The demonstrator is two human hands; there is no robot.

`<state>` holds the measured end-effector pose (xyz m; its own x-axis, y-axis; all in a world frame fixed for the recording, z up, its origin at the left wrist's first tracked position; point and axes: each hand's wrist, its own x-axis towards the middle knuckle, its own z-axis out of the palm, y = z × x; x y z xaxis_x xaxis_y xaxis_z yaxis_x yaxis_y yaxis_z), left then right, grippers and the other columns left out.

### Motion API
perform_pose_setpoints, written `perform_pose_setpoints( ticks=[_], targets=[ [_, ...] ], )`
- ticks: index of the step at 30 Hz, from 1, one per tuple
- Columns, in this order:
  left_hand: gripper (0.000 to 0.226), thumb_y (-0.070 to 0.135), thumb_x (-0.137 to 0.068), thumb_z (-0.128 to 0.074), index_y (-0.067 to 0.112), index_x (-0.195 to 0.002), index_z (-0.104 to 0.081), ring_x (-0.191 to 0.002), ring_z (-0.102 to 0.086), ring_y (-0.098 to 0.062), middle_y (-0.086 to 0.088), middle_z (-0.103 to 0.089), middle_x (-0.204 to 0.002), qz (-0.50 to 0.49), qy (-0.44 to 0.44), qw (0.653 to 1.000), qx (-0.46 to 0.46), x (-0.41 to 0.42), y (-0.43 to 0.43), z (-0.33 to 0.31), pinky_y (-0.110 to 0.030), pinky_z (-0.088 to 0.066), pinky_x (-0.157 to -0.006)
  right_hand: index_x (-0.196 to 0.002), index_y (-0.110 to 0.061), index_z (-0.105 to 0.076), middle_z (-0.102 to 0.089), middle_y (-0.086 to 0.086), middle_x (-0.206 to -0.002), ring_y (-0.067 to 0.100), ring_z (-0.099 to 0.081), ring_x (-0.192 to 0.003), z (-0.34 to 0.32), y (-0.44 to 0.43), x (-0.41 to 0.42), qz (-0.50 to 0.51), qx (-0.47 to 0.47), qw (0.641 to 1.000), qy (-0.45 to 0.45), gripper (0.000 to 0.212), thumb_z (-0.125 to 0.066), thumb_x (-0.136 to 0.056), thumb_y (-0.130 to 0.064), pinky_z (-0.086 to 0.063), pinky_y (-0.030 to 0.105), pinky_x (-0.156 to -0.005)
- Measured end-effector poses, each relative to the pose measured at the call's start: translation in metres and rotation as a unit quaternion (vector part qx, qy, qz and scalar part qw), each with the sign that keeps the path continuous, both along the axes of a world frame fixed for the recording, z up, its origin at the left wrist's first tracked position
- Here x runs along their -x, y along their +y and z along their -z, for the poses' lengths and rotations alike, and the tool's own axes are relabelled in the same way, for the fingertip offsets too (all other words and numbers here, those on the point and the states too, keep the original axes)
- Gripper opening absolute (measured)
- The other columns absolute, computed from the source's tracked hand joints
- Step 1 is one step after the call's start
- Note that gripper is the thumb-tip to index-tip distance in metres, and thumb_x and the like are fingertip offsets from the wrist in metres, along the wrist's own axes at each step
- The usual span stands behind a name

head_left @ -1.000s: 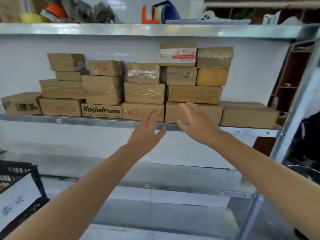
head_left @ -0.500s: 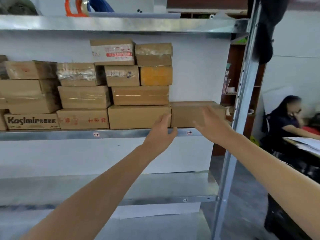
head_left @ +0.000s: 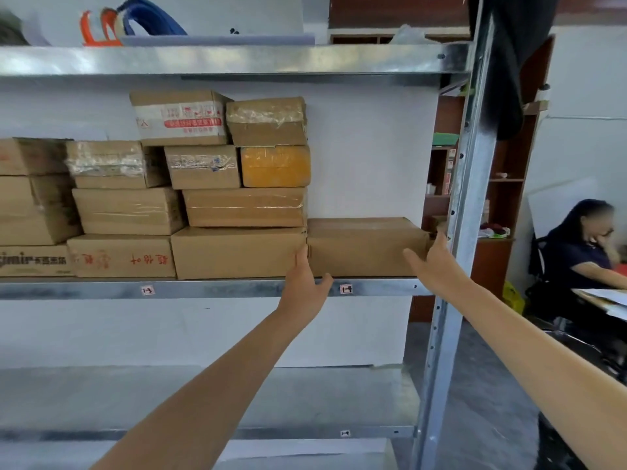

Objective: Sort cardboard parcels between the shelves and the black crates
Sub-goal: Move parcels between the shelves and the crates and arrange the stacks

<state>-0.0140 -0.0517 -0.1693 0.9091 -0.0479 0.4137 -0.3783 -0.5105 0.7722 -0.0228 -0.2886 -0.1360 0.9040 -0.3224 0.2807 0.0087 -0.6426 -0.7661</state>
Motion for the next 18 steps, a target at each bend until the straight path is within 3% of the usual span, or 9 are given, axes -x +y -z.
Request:
perform_pose_setpoints(
  ticks=[3,7,12,14,16,18],
  targets=[
    [0.075,0.017,-0.097,-0.06,0.018,-0.157,-0.015,-0.142,-0.033,-0.017,0.0,-0.026,-0.158,-0.007,0.01,0.999,0.038,-0.005,-0.007,0.001,-0.021,-0.033,-0.097,-0.156,-0.007,-0.004,-0.036,0.013,-0.153,0.034,-0.042,-0.136,0.005,-0.004,-0.017,0.004,-0.045,0.999,0.012,0.082,-0.048,-0.1,-0.048,-0.037,0.042,-0.107],
    [0.068,0.009,-0.092,-0.063,0.011,-0.149,-0.026,-0.131,-0.038,-0.019,-0.006,-0.03,-0.147,-0.027,0.013,0.996,0.086,-0.007,-0.018,0.002,-0.024,-0.036,-0.096,-0.154,-0.007,-0.005,-0.036,0.012,-0.151,0.033,-0.041,-0.134,0.009,-0.002,-0.032,0.004,-0.13,0.991,0.007,0.084,-0.05,-0.097,-0.051,-0.038,0.04,-0.1],
    [0.061,0.006,-0.084,-0.065,0.005,-0.137,-0.035,-0.123,-0.048,-0.03,-0.013,-0.039,-0.138,-0.044,0.063,0.986,0.15,-0.012,-0.027,-0.007,-0.041,-0.047,-0.102,-0.156,-0.008,0.005,-0.033,0.012,-0.154,0.034,-0.04,-0.136,0.009,-0.002,-0.028,0.014,-0.151,0.988,-0.006,0.09,-0.048,-0.098,-0.053,-0.038,0.041,-0.101],
    [0.062,0.007,-0.085,-0.063,0.012,-0.137,-0.03,-0.118,-0.049,-0.021,-0.004,-0.038,-0.134,-0.025,0.069,0.981,0.178,-0.011,-0.026,-0.007,-0.037,-0.048,-0.099,-0.154,-0.007,-0.006,-0.044,0.015,-0.147,0.037,-0.05,-0.126,0.012,0.0,-0.016,0.031,-0.102,0.994,-0.015,0.084,-0.047,-0.097,-0.055,-0.044,0.045,-0.097],
    [0.059,0.01,-0.088,-0.06,0.022,-0.133,-0.025,-0.105,-0.048,-0.007,0.006,-0.038,-0.122,0.002,0.069,0.976,0.207,-0.008,-0.024,-0.008,-0.025,-0.045,-0.084,-0.14,-0.007,-0.025,-0.054,0.014,-0.13,0.036,-0.06,-0.106,0.016,0.003,-0.003,0.049,-0.061,0.996,-0.044,0.071,-0.048,-0.095,-0.057,-0.05,0.043,-0.079],
    [0.05,0.01,-0.089,-0.058,0.027,-0.124,-0.026,-0.095,-0.047,-0.001,0.011,-0.04,-0.112,0.024,0.06,0.969,0.24,-0.004,-0.024,-0.008,-0.021,-0.041,-0.073,-0.122,-0.011,-0.034,-0.058,0.013,-0.113,0.034,-0.062,-0.088,0.019,0.005,0.01,0.049,-0.059,0.995,-0.062,0.056,-0.047,-0.095,-0.057,-0.048,0.039,-0.065]
  ],
)
